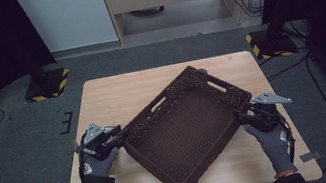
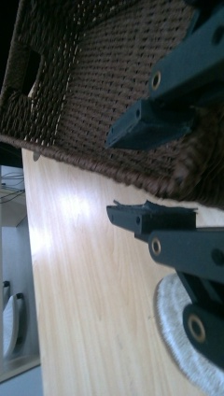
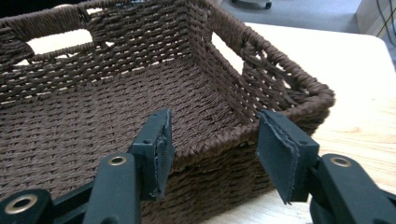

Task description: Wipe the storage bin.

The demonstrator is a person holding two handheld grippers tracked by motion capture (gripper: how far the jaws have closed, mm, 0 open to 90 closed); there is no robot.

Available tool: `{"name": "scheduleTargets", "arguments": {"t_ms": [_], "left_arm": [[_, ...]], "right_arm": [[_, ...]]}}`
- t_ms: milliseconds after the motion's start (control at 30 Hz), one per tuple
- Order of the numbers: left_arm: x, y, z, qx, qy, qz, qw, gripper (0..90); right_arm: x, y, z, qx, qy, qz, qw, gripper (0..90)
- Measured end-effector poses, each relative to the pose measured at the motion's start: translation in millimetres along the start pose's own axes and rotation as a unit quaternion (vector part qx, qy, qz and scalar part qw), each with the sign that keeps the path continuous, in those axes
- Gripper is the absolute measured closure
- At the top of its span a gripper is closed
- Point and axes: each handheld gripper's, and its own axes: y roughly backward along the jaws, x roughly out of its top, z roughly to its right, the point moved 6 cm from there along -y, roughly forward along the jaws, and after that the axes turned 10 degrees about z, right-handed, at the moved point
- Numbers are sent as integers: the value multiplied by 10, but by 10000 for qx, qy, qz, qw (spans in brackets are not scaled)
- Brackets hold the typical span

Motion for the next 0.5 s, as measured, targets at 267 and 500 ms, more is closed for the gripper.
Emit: {"name": "scheduleTargets", "arguments": {"t_ms": [267, 500], "left_arm": [[-71, -21, 81, -185, -146, -208, 9995, 697], [-130, 46, 181, -183, -120, -103, 9997, 711]], "right_arm": [[39, -159, 42, -216, 215, 68, 9995, 469], [82, -51, -39, -69, 177, 231, 9996, 446]]}}
